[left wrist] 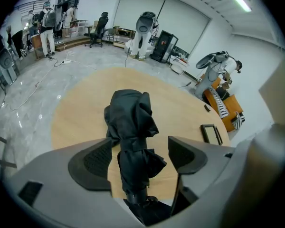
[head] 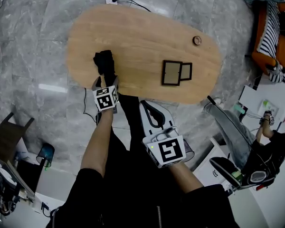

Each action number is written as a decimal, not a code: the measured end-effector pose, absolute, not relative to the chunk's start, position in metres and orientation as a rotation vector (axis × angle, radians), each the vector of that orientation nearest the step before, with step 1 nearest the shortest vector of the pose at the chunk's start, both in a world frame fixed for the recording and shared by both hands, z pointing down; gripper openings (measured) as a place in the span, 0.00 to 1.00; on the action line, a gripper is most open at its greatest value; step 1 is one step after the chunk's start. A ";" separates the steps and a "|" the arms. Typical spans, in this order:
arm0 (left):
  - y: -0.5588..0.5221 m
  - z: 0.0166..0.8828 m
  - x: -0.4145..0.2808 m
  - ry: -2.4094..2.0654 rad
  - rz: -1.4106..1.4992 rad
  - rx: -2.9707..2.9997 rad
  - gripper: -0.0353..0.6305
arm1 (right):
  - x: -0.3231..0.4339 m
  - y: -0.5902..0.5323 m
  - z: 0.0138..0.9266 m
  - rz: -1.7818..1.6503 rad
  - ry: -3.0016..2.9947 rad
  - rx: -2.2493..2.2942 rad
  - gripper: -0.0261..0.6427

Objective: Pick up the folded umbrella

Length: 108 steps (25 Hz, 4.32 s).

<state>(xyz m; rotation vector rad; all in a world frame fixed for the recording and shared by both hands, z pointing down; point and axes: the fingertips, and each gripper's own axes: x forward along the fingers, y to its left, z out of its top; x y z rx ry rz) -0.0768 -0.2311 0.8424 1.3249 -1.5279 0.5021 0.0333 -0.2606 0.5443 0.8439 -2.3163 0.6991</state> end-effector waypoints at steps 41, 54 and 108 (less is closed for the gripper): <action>-0.231 0.912 -0.083 -1.558 0.729 1.118 0.53 | 0.058 -0.255 0.587 0.837 -2.212 0.869 0.06; -0.230 0.912 -0.083 -1.533 0.785 1.135 0.42 | 0.067 -0.255 0.588 0.877 -2.193 0.923 0.06; -0.225 0.669 -0.117 -1.515 0.784 1.798 0.39 | 0.004 -0.180 0.494 0.862 -2.359 1.144 0.06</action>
